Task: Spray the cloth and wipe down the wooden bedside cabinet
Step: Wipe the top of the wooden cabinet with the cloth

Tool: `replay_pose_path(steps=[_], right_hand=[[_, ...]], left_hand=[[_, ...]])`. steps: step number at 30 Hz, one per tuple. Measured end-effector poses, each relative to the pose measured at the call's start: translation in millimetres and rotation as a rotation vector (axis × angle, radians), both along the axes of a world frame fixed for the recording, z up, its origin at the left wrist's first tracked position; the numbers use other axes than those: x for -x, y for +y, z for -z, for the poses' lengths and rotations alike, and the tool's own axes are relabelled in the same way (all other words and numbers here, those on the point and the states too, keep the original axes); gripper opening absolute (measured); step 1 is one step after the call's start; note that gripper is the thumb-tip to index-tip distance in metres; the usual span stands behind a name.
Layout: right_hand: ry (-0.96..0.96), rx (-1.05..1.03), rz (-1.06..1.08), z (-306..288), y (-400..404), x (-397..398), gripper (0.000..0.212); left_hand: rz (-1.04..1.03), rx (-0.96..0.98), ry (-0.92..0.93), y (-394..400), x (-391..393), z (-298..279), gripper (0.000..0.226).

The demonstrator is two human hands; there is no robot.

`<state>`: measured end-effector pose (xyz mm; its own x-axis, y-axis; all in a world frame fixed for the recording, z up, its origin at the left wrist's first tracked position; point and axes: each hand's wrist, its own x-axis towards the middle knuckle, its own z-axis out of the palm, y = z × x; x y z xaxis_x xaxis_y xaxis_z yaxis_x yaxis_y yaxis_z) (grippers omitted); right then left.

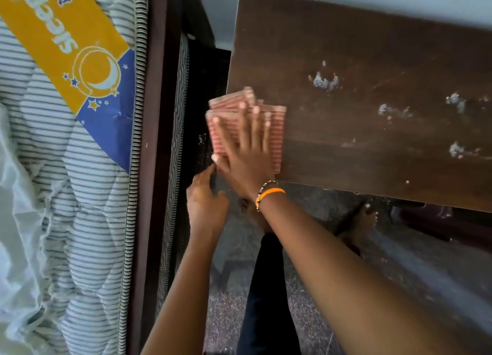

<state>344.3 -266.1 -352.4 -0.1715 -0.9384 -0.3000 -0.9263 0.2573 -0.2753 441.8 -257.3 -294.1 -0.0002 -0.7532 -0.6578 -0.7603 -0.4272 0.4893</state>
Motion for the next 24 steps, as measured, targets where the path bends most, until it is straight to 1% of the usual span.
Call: replay_pose_path(steps=[2,4,6,8,11,13,15,16,17,18,19,22,24], right_hand=[[0.032,0.009,-0.179,2,4,0,0.066],[0.041,0.032,-0.291,2,14,13,0.066],[0.039,0.049,-0.339,2,29,33,0.065],[0.047,0.038,-0.327,1,43,57,0.065],[0.096,-0.025,-0.198,1,68,97,0.063],[0.103,-0.094,0.021,-1,90,112,0.063],[0.113,-0.13,0.266,-4,108,108,0.063],[0.12,-0.136,0.342,-5,114,98,0.063],[0.119,-0.139,0.374,-6,116,86,0.064],[0.102,-0.14,0.361,-8,113,73,0.064],[0.071,-0.139,0.305,-9,108,61,0.063],[-0.054,-0.063,0.035,-8,76,29,0.058],[-0.063,-0.007,-0.091,-3,48,19,0.055]], left_hand=[[0.016,0.025,-0.043,1,-3,1,0.058],[0.032,0.013,-0.124,3,-4,1,0.058],[0.063,0.009,-0.19,7,-1,-1,0.062],[0.118,0.046,-0.21,11,6,-4,0.064],[0.168,0.09,-0.275,16,15,-2,0.066],[0.182,0.094,-0.314,20,18,-1,0.067],[0.18,0.095,-0.31,22,21,-1,0.068],[0.169,0.102,-0.296,22,21,0,0.069],[0.153,0.11,-0.279,22,21,1,0.07],[0.137,0.115,-0.26,22,20,2,0.071],[0.126,0.12,-0.24,23,19,2,0.071],[0.153,0.137,-0.203,24,15,1,0.073],[0.197,0.136,-0.204,26,12,2,0.074]])
